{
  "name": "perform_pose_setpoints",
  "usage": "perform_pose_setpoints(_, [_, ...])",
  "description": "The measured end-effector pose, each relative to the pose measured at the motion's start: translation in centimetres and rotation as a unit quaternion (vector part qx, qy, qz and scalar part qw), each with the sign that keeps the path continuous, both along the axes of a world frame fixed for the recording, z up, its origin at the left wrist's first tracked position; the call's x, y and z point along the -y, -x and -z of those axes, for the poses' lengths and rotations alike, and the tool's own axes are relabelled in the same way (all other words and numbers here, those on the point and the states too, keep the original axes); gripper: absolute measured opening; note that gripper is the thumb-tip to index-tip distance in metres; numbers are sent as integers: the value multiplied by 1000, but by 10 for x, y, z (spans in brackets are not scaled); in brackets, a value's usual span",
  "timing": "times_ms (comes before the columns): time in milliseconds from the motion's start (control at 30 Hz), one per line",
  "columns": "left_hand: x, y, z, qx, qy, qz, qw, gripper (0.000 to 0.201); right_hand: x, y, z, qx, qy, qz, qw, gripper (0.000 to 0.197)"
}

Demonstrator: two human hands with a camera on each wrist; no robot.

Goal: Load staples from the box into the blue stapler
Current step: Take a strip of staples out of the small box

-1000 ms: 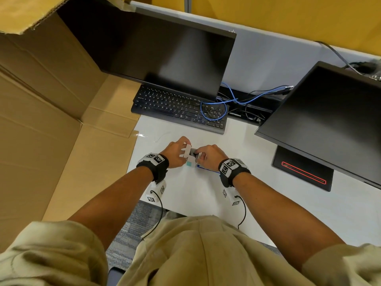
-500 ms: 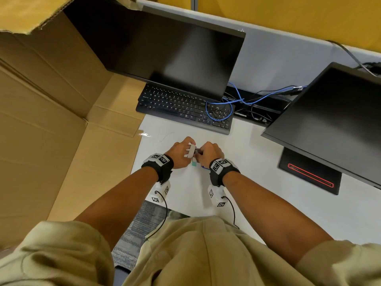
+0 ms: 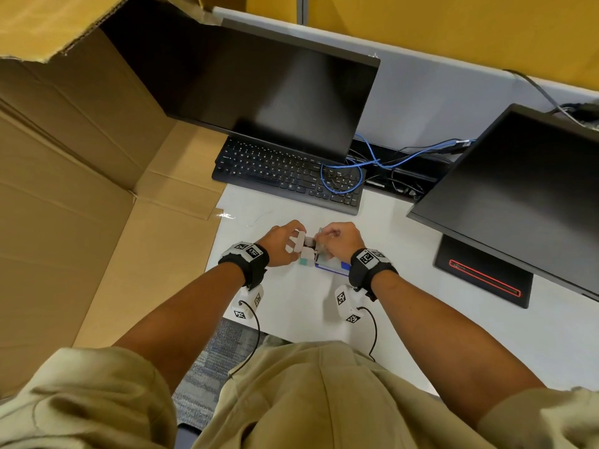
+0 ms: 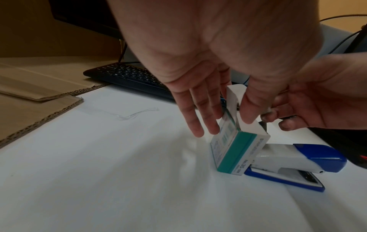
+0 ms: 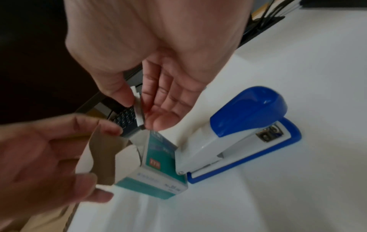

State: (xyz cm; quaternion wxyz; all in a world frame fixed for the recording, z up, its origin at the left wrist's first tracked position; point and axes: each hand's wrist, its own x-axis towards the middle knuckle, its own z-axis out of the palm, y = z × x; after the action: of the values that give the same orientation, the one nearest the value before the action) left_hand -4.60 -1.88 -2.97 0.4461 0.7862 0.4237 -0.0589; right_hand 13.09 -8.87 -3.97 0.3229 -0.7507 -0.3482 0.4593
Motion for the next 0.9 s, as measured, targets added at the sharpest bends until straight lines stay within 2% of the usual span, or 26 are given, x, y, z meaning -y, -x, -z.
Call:
perform_pose_setpoints(167, [0, -1, 0, 2, -9, 7, 1000, 53, 3, -13, -9, -131, 19, 53, 990, 11])
perform_pose_setpoints(367, [2, -6, 1, 13, -16, 9, 1000, 53, 13, -18, -11, -152, 35, 53, 986, 19])
perform_pose_setpoints(433, [3, -8, 1, 14, -20, 10, 1000, 55, 12, -17, -8, -114, 45, 30, 992, 17])
perform_pose_setpoints(500, [3, -8, 0, 19, -22, 12, 1000, 56, 11, -15, -1, -27, 15, -38, 999, 16])
perform_pose_setpoints(567, [3, -8, 0, 20, -22, 10, 999, 58, 12, -11, 2, 41, -37, -128, 990, 16])
perform_pose_setpoints(667, [3, -8, 1, 16, -20, 8, 1000, 61, 12, 0, 5, 122, -40, -217, 968, 25])
perform_pose_setpoints(767, [3, -7, 1, 16, -25, 16, 999, 64, 10, 8, 9, 164, -16, -213, 963, 31])
perform_pose_setpoints(900, [3, -7, 1, 22, -35, 17, 999, 56, 9, 10, 6, 152, -15, -196, 969, 24])
